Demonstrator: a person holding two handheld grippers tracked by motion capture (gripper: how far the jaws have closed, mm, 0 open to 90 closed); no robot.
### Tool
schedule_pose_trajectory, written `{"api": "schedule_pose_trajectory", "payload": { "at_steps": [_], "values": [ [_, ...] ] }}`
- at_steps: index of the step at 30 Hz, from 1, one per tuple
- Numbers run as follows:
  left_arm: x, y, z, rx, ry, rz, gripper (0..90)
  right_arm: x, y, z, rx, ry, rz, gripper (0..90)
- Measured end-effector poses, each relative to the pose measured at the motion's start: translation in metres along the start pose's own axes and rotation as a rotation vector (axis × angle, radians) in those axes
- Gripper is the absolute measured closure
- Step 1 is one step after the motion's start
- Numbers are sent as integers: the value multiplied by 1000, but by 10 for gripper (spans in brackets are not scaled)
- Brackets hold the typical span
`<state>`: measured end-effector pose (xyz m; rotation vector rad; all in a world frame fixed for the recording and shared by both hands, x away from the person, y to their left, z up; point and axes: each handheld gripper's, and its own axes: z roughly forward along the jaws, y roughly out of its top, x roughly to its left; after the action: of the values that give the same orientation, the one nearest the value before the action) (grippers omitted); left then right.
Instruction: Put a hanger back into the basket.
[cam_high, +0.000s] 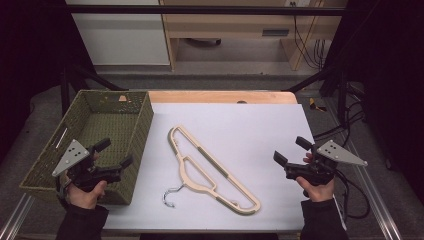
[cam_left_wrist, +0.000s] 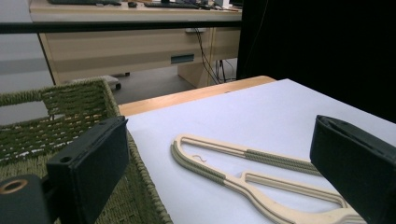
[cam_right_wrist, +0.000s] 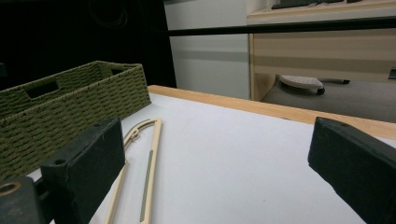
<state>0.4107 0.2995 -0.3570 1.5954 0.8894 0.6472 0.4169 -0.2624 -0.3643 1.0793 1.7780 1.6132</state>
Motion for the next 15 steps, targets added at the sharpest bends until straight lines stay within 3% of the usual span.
{"api": "schedule_pose_trajectory", "payload": {
  "at_steps": [6, 15],
  "values": [
    [-4, 1, 3, 28, -7, 13, 48, 2, -2, 3, 15, 7, -9, 44],
    [-23, 4, 17, 71, -43, 59, 54, 5, -5, 8, 36, 15, -20, 45]
  ]
}}
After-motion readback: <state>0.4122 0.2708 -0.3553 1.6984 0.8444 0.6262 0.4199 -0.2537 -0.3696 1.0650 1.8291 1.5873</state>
